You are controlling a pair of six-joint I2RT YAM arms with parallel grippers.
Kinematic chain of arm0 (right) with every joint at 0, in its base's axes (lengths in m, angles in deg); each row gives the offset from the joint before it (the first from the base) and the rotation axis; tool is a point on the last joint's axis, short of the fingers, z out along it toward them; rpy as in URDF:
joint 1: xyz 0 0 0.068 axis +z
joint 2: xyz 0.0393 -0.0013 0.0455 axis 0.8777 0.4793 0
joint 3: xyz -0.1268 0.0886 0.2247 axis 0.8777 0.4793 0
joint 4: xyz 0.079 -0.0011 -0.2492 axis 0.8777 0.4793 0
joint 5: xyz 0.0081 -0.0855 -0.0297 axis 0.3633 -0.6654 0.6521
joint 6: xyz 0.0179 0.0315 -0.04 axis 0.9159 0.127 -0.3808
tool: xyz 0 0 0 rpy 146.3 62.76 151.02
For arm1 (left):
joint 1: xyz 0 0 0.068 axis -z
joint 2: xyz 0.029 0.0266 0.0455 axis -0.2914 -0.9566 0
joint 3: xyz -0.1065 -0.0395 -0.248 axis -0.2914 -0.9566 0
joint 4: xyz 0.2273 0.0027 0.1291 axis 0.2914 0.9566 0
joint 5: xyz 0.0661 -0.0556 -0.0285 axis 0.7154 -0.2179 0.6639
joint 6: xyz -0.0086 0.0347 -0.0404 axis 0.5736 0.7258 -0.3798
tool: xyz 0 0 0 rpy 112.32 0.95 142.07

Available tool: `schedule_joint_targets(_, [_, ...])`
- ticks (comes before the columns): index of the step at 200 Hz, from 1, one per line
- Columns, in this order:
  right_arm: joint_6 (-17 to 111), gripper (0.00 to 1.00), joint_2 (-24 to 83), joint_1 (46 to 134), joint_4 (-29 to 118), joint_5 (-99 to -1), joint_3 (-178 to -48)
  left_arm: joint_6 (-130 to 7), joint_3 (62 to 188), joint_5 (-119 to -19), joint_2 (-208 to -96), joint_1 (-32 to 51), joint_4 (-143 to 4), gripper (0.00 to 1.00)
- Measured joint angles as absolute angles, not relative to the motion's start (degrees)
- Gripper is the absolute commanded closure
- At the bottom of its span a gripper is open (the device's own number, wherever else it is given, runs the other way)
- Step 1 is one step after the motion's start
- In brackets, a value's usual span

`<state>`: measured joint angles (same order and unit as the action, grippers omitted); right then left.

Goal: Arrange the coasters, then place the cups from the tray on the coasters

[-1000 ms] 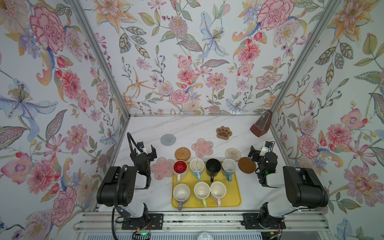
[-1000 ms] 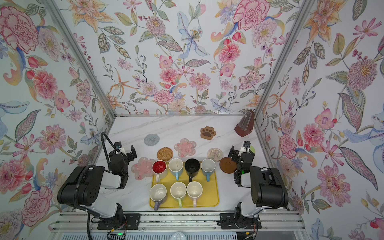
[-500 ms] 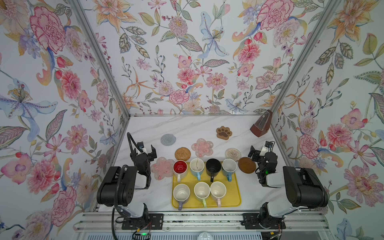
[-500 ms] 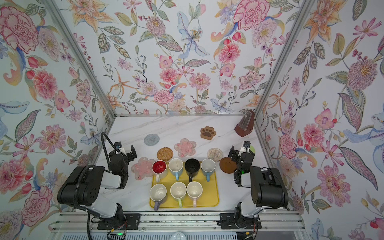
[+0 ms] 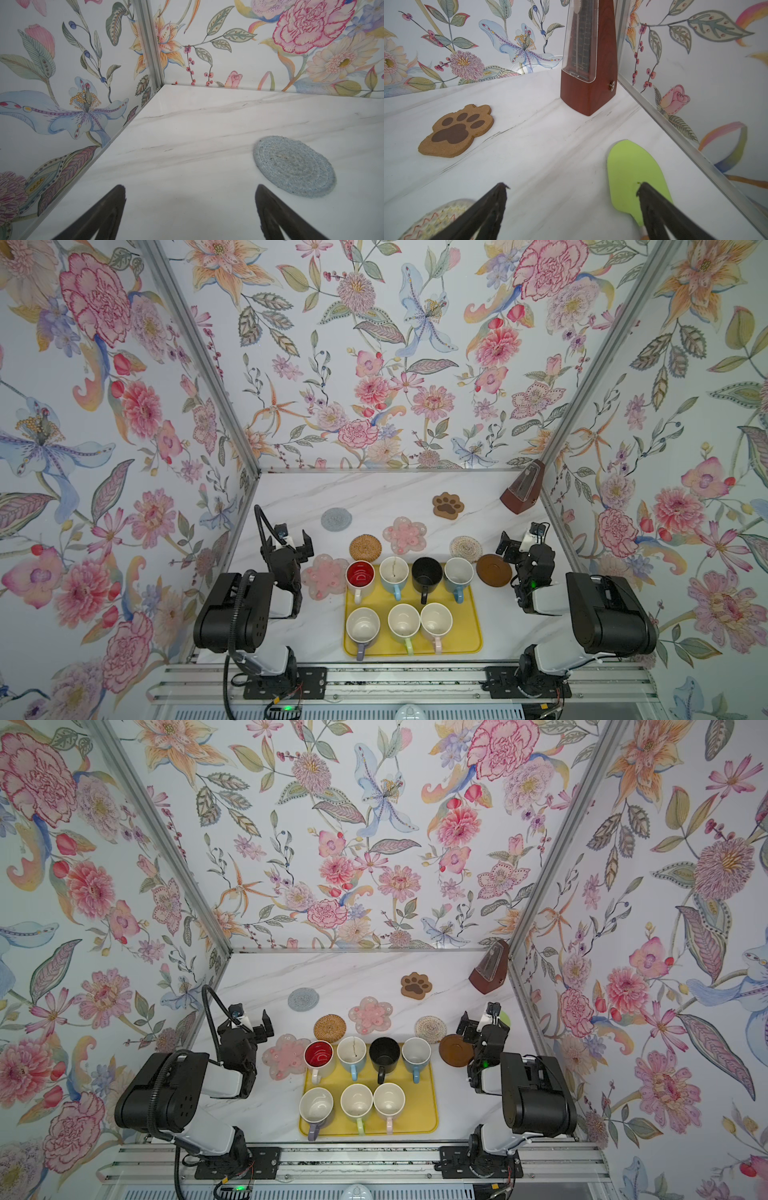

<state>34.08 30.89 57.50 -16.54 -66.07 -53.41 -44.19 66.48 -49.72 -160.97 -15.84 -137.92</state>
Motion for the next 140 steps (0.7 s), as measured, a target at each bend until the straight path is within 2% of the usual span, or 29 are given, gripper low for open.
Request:
schedule_joint_targets(19, [34.64,0.01,29.25,57.5,-14.84,-66.92,-53.39,-44.1,62.39,-50.22,-161.19,-15.77,-143.14,0.01])
schedule_joint_targets(43, [35.85,0.01,20.6,57.5,-5.7,-68.47,-55.05,-43.93,58.92,-50.0,-161.74,-15.58,-147.91,0.01])
schedule_joint_targets(64, [38.53,0.01,12.47,57.5,4.51,-69.65,-60.88,-42.48,58.5,-47.27,-155.38,-12.84,-145.29,0.01])
schedule_joint_targets(79, [41.77,0.01,8.51,57.5,9.14,-69.72,-64.69,-42.85,60.01,-43.53,-145.04,-10.44,-137.92,0.01])
schedule_joint_targets(95, [46.69,0.01,5.43,57.4,10.54,-69.43,-66.11,-48.47,66.39,-39.14,-133.06,-9.92,-123.93,0.01])
schedule_joint_targets(119, [56.11,0.01,4.03,54.82,9.18,-66.59,-62.87,-60.03,74.57,-36.12,-121.91,-10.02,-109.44,0.01])
schedule_joint_targets(140, [60.3,0.01,7.29,52.72,13.64,-62.55,-62.72,-65.02,75.09,-37.5,-114.98,-10.88,-102.27,0.01])
